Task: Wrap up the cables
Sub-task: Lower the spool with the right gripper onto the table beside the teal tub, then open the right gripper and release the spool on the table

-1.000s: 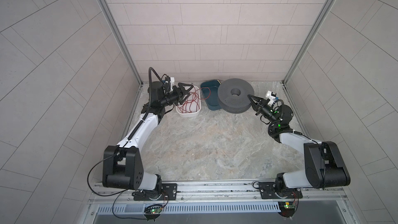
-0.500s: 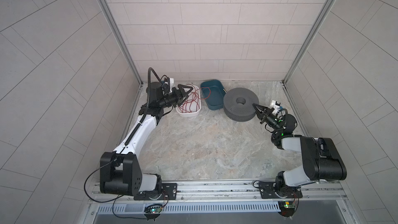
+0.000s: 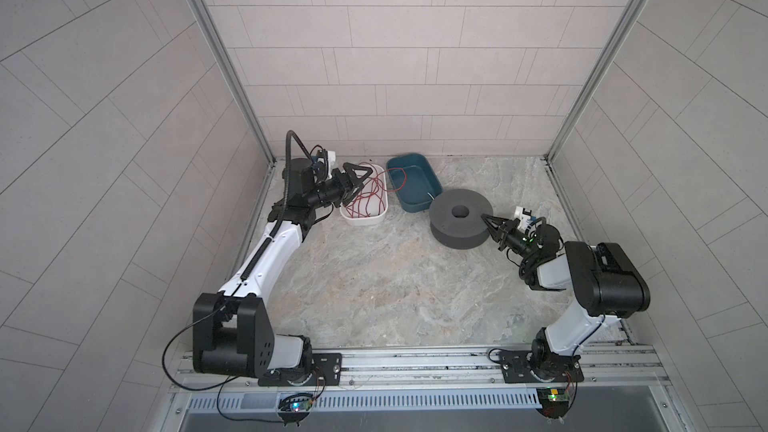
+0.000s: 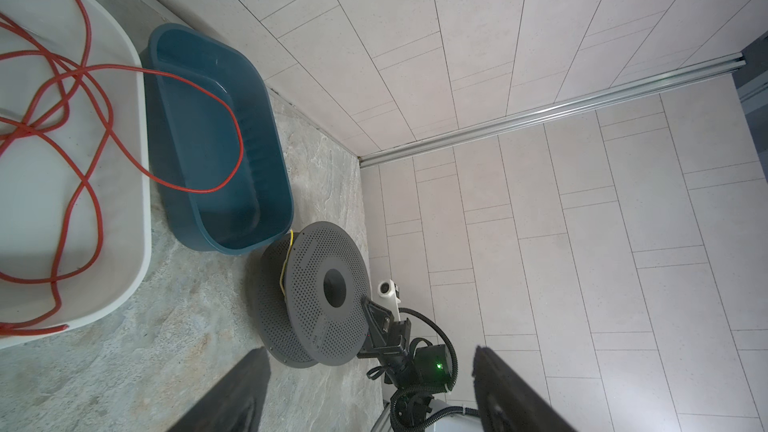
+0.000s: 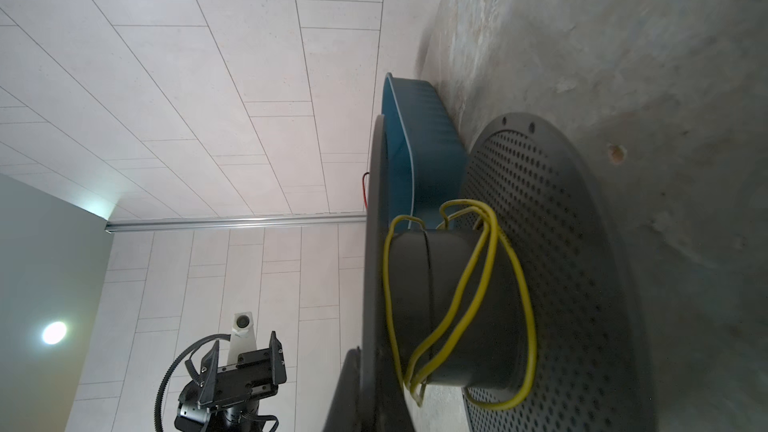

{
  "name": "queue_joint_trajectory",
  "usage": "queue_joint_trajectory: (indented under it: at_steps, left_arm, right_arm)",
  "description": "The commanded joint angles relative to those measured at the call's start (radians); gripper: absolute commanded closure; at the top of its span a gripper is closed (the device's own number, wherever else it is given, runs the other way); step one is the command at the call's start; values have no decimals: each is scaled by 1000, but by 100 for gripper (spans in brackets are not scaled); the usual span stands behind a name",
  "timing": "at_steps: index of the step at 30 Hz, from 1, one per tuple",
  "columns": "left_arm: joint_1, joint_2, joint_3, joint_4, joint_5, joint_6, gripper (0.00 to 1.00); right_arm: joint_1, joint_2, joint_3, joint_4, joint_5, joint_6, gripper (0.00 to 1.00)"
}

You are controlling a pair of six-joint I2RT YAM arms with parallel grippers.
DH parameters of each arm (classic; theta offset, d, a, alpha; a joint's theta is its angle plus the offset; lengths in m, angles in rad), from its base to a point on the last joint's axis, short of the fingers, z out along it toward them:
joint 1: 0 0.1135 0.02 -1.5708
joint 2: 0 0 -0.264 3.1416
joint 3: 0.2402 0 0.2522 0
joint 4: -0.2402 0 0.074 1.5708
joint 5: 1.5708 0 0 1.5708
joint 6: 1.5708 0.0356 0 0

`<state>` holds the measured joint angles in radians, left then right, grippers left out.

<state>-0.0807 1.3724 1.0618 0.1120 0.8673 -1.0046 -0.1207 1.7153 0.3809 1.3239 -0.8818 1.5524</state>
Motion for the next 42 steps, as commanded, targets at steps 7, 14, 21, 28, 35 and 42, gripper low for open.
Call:
queue_joint_trajectory:
  at_steps: [7, 14, 21, 28, 35, 42]
  left_arm:
    - [4, -9, 40, 52, 6, -9, 17]
    - [4, -15, 39, 52, 5, -3, 17]
    - [6, -16, 57, 23, 2, 12, 17]
    - [10, -19, 68, -16, 3, 40, 17]
    - [22, -12, 93, -94, -11, 93, 17]
    - [29, 8, 79, -109, -19, 120, 17]
  right_arm:
    - [-5, 71, 52, 101, -52, -49, 100]
    - [-7, 130, 43, 101, -54, -68, 100]
    - [-15, 143, 21, 99, -55, -63, 77]
    - [-43, 138, -10, 69, -35, -104, 60]
    - [-64, -21, 4, -259, 6, -294, 41]
    - [-74, -275, 162, -1024, 114, -681, 33]
